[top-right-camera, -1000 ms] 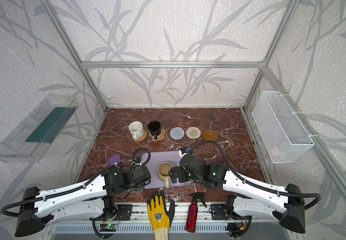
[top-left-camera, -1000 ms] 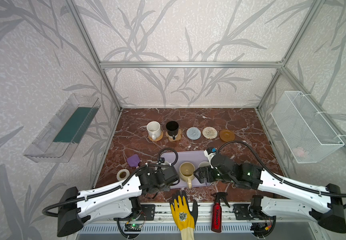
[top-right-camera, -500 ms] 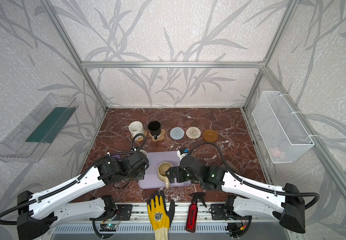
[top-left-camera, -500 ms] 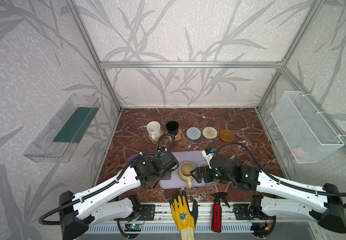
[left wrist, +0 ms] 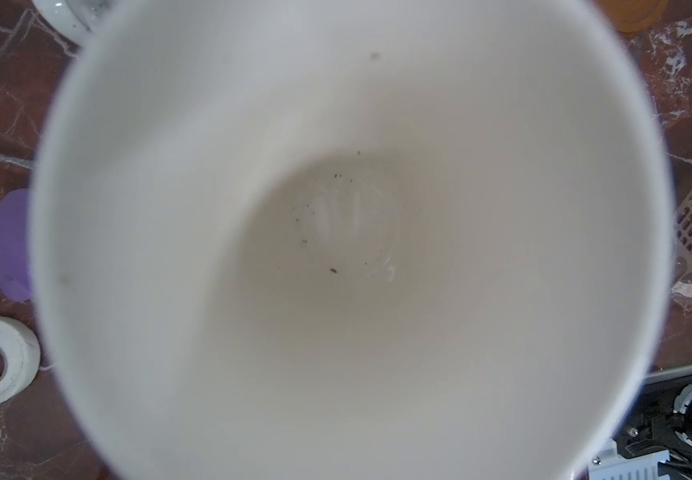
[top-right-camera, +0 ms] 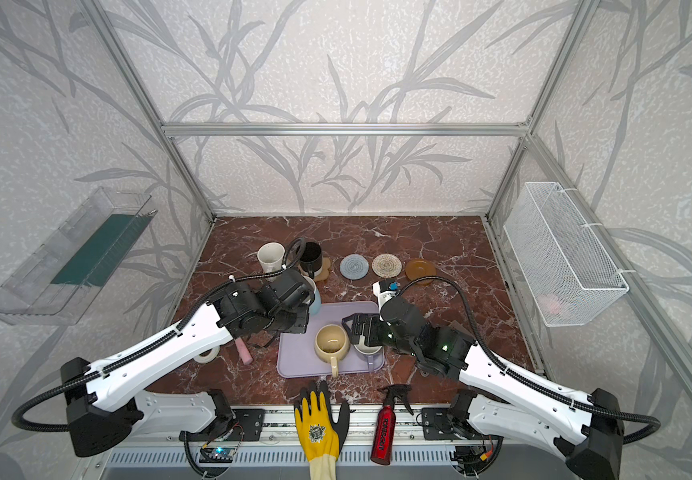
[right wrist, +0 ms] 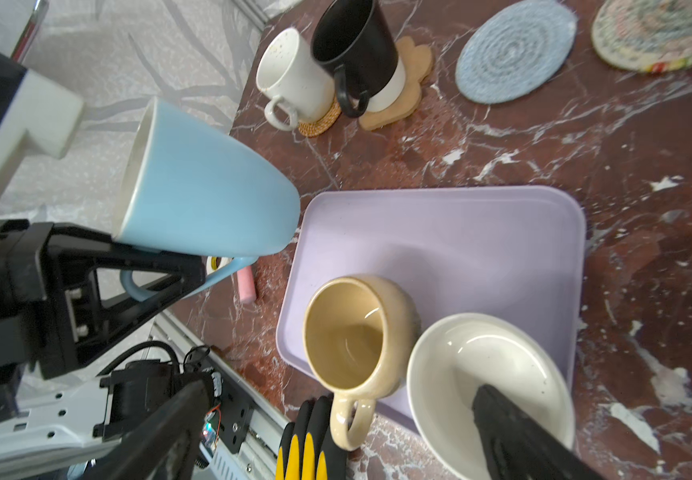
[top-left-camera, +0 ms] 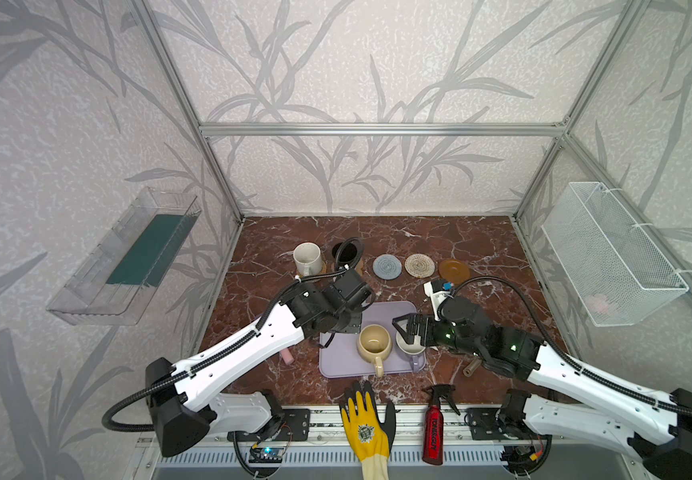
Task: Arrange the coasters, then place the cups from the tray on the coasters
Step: 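Lift the light blue mug with the left gripper toward the blue woven coaster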
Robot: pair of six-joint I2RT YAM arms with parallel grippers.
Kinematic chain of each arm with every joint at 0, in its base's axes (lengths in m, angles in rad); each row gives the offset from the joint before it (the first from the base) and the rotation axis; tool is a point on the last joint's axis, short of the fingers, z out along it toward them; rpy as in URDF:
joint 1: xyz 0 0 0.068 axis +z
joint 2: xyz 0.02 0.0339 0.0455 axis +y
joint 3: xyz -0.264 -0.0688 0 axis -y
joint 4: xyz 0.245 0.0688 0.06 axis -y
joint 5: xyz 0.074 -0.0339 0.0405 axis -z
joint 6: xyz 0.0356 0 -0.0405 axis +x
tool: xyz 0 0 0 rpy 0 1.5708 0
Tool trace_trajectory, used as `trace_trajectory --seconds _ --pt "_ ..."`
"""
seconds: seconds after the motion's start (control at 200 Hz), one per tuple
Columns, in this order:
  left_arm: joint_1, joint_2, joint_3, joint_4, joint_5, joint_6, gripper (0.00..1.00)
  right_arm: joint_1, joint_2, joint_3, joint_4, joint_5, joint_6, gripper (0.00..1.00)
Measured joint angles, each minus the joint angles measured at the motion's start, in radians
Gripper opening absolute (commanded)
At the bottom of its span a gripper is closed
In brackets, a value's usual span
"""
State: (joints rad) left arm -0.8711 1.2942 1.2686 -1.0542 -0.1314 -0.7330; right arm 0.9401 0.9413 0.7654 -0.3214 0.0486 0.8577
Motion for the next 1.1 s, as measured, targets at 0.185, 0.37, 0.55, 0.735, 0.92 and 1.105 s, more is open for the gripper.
trace_trajectory --seconds 0.185,0.37,0.55,0.735,0.92,1.105 --pt "0.034 0.098 0.127 0.002 0.009 0.053 0.00 -0.077 0.000 0.000 0.000 -0.034 -0.013 0.99" --pt "0.086 0.180 0.208 0.037 0.025 0.098 0.00 -0.178 0.000 0.000 0.003 -0.084 -0.021 0.99" --pt "0.130 0.309 0.304 0.040 0.039 0.136 0.00 -0.290 0.012 0.000 0.021 -0.151 -0.035 0.99" --pt "0.145 0.445 0.417 0.045 0.037 0.166 0.00 -0.401 0.085 0.008 0.042 -0.234 -0.062 0.99" --pt "0.146 0.583 0.560 0.047 0.046 0.185 0.00 -0.473 0.157 0.018 0.077 -0.295 -0.083 0.99" --pt "0.156 0.737 0.698 0.054 0.055 0.205 0.00 -0.519 0.195 0.026 0.089 -0.311 -0.122 0.99"
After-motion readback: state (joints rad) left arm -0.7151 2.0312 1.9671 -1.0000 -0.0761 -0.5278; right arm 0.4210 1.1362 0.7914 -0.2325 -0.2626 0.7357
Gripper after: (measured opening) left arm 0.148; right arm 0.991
